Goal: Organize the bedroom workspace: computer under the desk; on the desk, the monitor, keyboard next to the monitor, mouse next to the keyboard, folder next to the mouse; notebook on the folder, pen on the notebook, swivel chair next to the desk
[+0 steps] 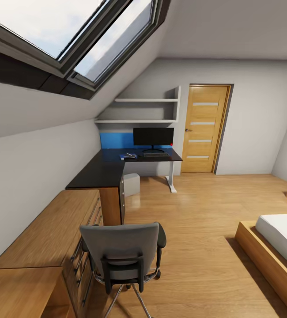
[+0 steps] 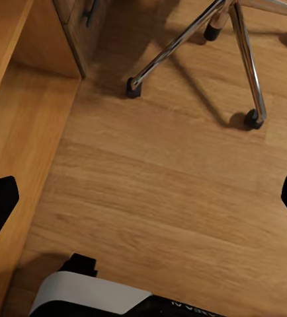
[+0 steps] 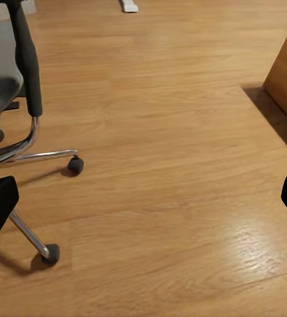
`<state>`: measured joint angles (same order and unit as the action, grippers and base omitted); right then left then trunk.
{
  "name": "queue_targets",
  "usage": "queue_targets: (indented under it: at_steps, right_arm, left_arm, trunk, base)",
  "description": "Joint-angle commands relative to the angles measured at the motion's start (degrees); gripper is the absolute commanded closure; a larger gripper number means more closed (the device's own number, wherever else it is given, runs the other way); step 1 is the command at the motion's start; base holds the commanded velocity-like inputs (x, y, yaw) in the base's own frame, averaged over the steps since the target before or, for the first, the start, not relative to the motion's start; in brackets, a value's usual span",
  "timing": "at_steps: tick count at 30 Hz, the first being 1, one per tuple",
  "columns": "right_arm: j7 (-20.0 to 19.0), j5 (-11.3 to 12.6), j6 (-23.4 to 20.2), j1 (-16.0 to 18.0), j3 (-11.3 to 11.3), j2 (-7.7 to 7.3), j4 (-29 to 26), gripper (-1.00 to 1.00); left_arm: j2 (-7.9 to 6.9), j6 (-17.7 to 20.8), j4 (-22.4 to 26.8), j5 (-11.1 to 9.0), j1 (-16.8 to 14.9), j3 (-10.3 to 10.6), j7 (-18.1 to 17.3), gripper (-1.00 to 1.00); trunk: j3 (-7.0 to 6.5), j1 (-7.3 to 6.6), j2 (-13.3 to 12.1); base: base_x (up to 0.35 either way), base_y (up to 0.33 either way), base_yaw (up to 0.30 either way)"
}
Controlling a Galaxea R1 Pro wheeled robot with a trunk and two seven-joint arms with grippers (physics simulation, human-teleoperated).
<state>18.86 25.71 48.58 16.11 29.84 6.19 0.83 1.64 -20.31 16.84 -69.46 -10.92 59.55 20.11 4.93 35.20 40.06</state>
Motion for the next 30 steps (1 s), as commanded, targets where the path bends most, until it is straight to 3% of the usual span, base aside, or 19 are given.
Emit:
queue_targets:
  at_steps: [1, 5, 6, 30]
  right_arm:
    - [0.33, 0.2, 0.11, 0.06, 0.5, 0.02, 0.1, -1.0]
    - [0.17, 0.29, -0.04, 0.06, 0.42, -0.22, 0.19, -1.0]
    - [0.12, 0.1, -0.69, 0.06, 0.6, -1.02, 0.14, -1.0]
    - [0.12, 0.03, -2.82, 0.06, 0.51, -1.16, 0.06, -1.0]
  left_arm:
    - [-0.03, -0.22, 0.06, -0.37, -0.07, 0.49, 0.37, -1.0]
    - [-0.15, -0.2, 0.04, -0.41, -0.07, 0.46, 0.37, -1.0]
    - [-0.27, -0.26, 0.04, -0.41, -0.07, 0.4, 0.37, -1.0]
    - [-0.06, -0.51, 0.04, -0.41, -0.07, 0.39, 0.37, -1.0]
  trunk:
    - [0.29, 0.24, 0.5]
    - [1.0, 1.12, 2.1]
    - [1.18, 1.34, 2.51]
    - [5.49, 6.61, 12.13]
  base:
    - [0.0, 0.0, 0.0]
    - [0.0, 0.0, 0.0]
    - [0.0, 0.0, 0.0]
    - [0.0, 0.0, 0.0]
